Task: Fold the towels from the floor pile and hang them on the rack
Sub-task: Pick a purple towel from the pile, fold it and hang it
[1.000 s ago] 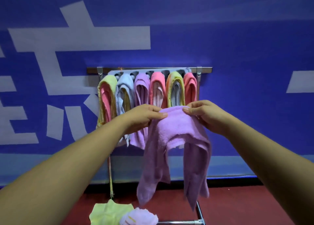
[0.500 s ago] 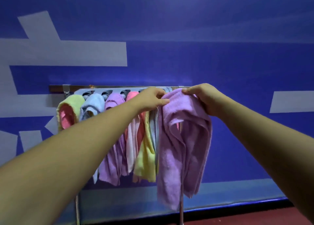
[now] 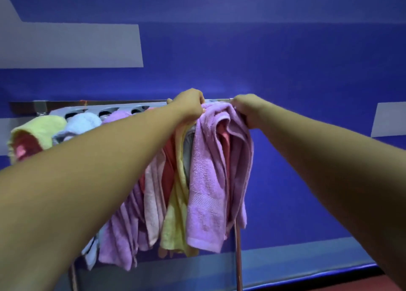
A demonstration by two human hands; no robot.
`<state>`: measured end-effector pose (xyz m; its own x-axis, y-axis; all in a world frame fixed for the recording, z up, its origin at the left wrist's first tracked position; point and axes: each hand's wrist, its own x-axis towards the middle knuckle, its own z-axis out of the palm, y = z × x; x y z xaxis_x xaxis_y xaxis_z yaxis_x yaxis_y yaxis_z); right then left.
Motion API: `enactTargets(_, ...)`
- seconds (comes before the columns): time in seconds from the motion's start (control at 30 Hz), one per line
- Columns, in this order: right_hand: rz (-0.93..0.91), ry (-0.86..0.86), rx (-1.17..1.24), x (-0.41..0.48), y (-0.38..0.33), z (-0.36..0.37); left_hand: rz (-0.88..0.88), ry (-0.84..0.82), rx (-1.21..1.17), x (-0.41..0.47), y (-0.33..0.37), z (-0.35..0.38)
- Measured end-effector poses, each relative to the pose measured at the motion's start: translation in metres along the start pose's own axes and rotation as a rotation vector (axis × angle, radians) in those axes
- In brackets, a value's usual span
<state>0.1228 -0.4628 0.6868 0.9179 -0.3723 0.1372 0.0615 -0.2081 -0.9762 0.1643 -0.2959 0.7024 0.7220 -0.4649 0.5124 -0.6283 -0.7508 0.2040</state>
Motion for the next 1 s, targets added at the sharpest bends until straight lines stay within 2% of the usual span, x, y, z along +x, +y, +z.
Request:
enactTargets(0.1,-0.065,0.106,-0.048,0.003,0.024,0.009,-0.019,0.068,0.207,0.001,0.009,0.021)
enactTargets(0.17,-0.092,0.108,-0.033,0.005,0.032,0.01,0.029,0.201,0.354,-0.004,0.014,0.024)
enactTargets(0.23,-0.206,0.117,-0.075,0.003,0.034,0.005,0.111,0.324,0.405,-0.017,0.02,0.021)
enactTargets(0.27,-0.276,0.138,-0.124,-0.001,0.034,0.002,0.149,0.336,0.375,-0.023,0.023,0.02)
enactTargets(0.37,-0.393,0.15,-0.148,-0.017,0.039,-0.002,0.095,0.272,0.11,-0.05,0.037,0.018)
enactTargets(0.6,-0.322,-0.084,0.056,-0.05,0.055,-0.004,-0.169,0.07,-0.518,-0.072,0.053,0.043)
enactTargets(0.73,-0.272,-0.097,0.1,-0.059,0.051,-0.001,-0.211,0.035,-1.153,-0.071,0.057,0.049)
enactTargets(0.8,-0.271,-0.086,0.116,-0.063,0.046,0.002,-0.234,0.036,-1.329,-0.063,0.047,0.057)
enactTargets(0.87,-0.284,-0.087,0.119,-0.064,0.046,0.002,-0.21,0.045,-1.264,-0.066,0.039,0.065)
enactTargets(1.0,-0.285,-0.214,0.159,-0.065,0.061,-0.001,-0.086,0.009,-0.781,-0.068,0.021,0.075)
